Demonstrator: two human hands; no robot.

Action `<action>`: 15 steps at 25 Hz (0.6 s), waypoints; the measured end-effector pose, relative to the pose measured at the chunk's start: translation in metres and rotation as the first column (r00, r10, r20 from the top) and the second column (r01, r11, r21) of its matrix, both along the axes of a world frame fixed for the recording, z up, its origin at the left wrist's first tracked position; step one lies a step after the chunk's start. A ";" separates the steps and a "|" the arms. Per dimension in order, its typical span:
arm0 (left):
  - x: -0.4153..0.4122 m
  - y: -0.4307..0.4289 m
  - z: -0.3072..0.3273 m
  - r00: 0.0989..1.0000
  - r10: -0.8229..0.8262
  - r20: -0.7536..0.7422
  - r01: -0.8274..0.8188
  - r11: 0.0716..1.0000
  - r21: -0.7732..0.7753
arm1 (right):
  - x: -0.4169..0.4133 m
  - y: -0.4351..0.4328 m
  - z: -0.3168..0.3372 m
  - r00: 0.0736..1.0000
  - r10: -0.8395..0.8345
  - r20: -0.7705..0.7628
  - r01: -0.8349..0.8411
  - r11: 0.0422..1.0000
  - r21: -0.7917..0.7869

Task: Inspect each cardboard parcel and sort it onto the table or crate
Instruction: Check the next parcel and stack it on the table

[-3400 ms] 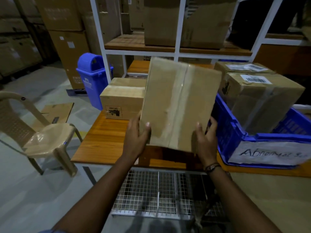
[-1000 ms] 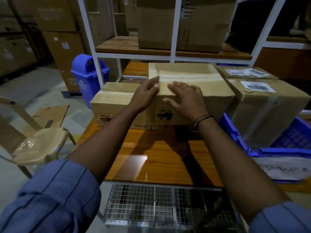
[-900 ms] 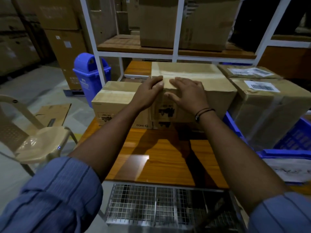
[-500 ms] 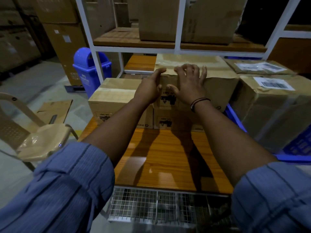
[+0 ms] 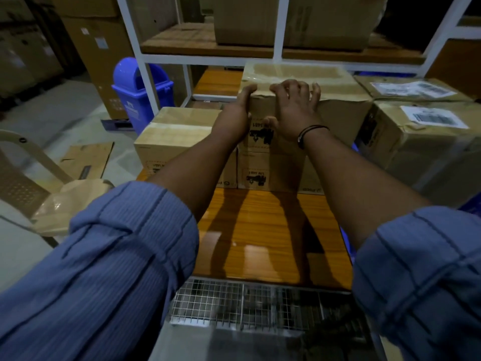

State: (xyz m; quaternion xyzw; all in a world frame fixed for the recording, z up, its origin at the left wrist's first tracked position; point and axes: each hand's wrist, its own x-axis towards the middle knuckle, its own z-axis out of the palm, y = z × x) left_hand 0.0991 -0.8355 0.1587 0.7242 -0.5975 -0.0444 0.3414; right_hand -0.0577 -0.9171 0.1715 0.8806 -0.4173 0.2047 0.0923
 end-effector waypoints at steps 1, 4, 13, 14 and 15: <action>-0.004 0.006 0.004 1.000 0.017 0.018 -0.018 0.999 0.048 | 0.000 0.006 -0.001 0.999 -0.033 -0.020 0.033 0.999 0.004; -0.020 0.045 0.000 0.989 0.071 0.133 -0.084 0.992 0.097 | -0.011 0.043 -0.023 0.998 -0.059 0.021 0.059 0.998 0.000; -0.030 0.215 -0.094 0.896 0.312 0.316 -0.375 0.913 0.161 | -0.006 0.171 -0.108 0.964 0.255 0.078 -0.264 0.955 0.139; -0.030 0.230 -0.100 0.883 0.338 0.324 -0.409 0.894 0.182 | -0.001 0.182 -0.112 0.957 0.281 0.075 -0.290 0.943 0.162; -0.030 0.246 -0.104 0.870 0.364 0.333 -0.443 0.873 0.203 | 0.004 0.193 -0.116 0.948 0.308 0.076 -0.317 0.930 0.185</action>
